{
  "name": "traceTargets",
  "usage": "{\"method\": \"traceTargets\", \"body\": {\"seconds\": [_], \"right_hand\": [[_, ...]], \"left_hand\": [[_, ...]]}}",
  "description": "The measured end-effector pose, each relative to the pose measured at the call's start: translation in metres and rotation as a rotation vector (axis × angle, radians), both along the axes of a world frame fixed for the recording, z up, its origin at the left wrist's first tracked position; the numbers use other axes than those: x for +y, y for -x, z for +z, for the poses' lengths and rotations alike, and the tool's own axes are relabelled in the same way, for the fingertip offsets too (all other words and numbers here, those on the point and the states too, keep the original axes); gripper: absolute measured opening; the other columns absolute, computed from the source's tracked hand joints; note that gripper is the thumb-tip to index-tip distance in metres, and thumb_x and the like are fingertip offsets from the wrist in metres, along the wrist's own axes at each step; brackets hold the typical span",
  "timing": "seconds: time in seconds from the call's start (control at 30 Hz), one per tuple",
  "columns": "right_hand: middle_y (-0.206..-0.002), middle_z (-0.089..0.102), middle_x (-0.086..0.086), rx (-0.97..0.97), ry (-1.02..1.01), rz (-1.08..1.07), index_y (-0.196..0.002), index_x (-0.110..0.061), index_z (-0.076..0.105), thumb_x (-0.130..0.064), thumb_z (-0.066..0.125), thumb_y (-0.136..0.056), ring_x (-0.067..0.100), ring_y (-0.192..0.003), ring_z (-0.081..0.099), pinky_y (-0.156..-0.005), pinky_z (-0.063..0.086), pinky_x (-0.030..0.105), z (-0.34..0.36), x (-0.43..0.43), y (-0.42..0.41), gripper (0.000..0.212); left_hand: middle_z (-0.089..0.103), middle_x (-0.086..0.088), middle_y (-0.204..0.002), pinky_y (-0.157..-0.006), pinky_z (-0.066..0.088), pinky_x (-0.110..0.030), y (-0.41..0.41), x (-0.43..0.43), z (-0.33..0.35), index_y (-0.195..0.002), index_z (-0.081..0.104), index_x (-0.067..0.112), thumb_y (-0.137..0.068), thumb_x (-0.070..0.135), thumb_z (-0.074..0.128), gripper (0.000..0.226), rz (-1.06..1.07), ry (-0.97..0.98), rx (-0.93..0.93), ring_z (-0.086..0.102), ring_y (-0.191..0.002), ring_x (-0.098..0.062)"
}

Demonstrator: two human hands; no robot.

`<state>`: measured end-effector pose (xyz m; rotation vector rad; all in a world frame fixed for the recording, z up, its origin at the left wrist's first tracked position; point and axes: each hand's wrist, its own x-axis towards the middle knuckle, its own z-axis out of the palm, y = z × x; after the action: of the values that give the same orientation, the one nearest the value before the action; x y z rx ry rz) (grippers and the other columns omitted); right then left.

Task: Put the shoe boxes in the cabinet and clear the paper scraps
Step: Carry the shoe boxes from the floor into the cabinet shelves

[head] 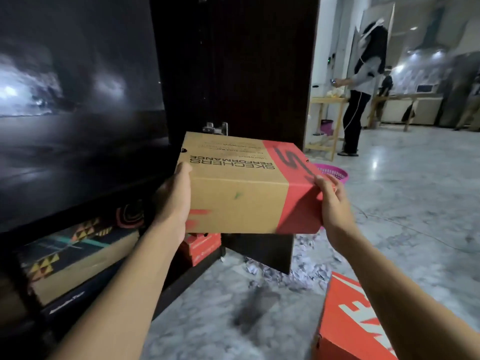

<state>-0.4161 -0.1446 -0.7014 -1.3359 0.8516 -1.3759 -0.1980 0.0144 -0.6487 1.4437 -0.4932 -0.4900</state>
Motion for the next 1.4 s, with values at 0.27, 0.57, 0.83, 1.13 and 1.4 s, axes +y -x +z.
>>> {"method": "traceTargets", "body": {"seconds": [0.27,0.57,0.83,1.13,1.4], "right_hand": [[-0.116,0.060,0.000,0.058,0.142,0.263,-0.122,-0.025,0.046,-0.058,0.061,-0.086,0.018,-0.108,0.061,-0.093,0.054,0.045,0.061,-0.004,-0.110,0.052],[-0.114,0.067,0.000,0.100,0.208,0.579,-0.123,-0.021,0.057,-0.041,0.070,-0.087,0.015,-0.101,0.067,-0.081,0.054,0.027,0.072,-0.001,-0.208,0.044],[-0.121,0.065,-0.001,0.146,0.178,0.702,-0.125,-0.024,0.057,-0.050,0.070,-0.083,0.015,-0.107,0.064,-0.098,0.051,0.036,0.057,-0.002,-0.280,0.052],[-0.135,0.028,0.011,0.389,0.359,0.570,-0.145,-0.024,0.039,-0.045,0.056,-0.094,0.031,-0.130,0.036,-0.116,0.030,0.042,0.058,-0.002,-0.354,0.058],[-0.142,0.038,0.014,0.443,0.379,0.686,-0.150,-0.005,0.028,0.000,0.051,-0.092,0.027,-0.131,0.044,-0.109,0.025,0.020,0.063,0.027,-0.407,0.063]], "left_hand": [[0.073,-0.001,-0.082,-0.061,0.055,-0.034,-0.072,0.024,0.038,-0.092,0.070,0.024,-0.083,0.064,0.044,0.048,0.289,0.175,-0.015,0.069,-0.074,-0.023],[0.071,-0.002,-0.092,-0.063,0.057,-0.038,-0.121,0.061,0.013,-0.085,0.068,0.025,-0.074,0.067,0.046,0.049,0.701,0.257,0.099,0.070,-0.083,-0.026],[0.054,-0.008,-0.136,-0.105,0.044,-0.050,-0.156,0.063,-0.008,-0.128,0.058,0.031,-0.073,0.078,0.052,0.073,1.059,0.120,-0.169,0.052,-0.125,-0.032],[0.026,-0.016,-0.157,-0.120,0.001,-0.054,-0.184,0.034,-0.027,-0.140,0.051,0.026,-0.083,0.043,0.064,0.060,1.187,-0.421,-1.093,0.008,-0.150,-0.035],[0.008,-0.014,-0.163,-0.119,0.006,-0.051,-0.254,0.034,-0.007,-0.150,0.033,0.029,-0.086,0.043,0.063,0.072,1.113,-0.702,-0.823,-0.006,-0.151,-0.032]]}}
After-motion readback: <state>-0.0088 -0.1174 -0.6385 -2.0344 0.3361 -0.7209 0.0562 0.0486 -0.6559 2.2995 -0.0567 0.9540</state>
